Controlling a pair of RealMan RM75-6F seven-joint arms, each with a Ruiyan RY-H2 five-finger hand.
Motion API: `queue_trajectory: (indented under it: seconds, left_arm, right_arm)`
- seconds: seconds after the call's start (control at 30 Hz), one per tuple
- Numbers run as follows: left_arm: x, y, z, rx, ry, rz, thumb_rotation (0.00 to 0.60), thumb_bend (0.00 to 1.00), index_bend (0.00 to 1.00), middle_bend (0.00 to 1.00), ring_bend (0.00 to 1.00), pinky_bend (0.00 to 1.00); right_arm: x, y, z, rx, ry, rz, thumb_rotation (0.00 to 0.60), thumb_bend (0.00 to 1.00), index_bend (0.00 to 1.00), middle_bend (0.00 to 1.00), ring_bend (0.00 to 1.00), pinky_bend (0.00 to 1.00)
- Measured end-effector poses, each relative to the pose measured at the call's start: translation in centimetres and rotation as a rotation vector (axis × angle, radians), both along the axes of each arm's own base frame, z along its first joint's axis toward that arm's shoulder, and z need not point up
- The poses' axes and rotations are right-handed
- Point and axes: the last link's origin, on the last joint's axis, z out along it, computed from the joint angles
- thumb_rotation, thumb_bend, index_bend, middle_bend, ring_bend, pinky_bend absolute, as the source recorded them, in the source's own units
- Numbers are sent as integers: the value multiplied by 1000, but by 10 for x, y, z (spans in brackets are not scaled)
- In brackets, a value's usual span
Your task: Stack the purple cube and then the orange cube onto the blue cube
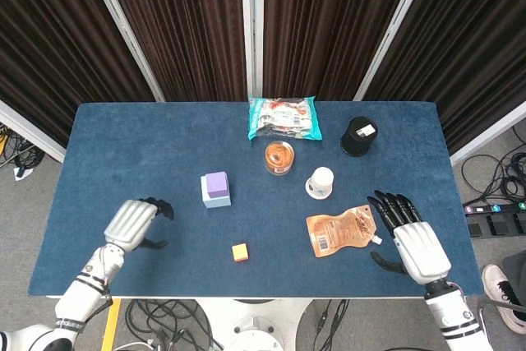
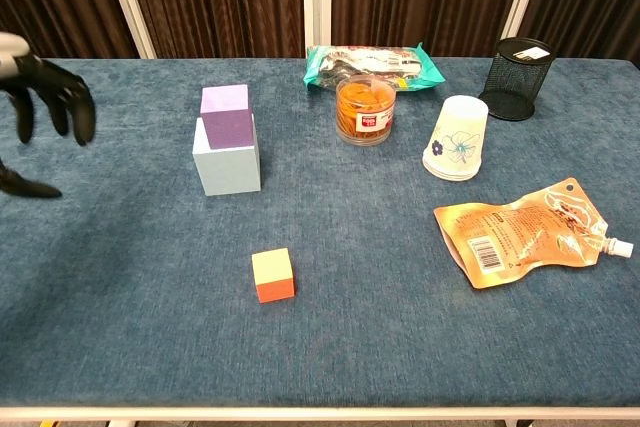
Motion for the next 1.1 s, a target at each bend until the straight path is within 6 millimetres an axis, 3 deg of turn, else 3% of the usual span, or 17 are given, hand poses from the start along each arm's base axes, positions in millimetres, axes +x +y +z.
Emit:
queue_trajectory:
  seconds: [0.33, 0.6, 1.1]
  left_arm:
    - [-5, -15, -41, -188, -44, -181, 600, 157, 503, 540, 426, 511]
    - [17, -8, -80, -181, -103, -220, 600, 158, 482, 516, 426, 511]
    - [31, 1, -112, -146, -115, -228, 600, 159, 449, 516, 426, 510]
  right_arm:
    - [0, -1, -3, 11, 6, -4, 600, 126, 0, 25, 0, 0]
    - [0, -3, -1, 4, -1, -10, 600, 126, 0, 25, 0, 0]
    - [-4, -5, 13, -31, -45, -25, 600, 126, 0, 31, 0, 0]
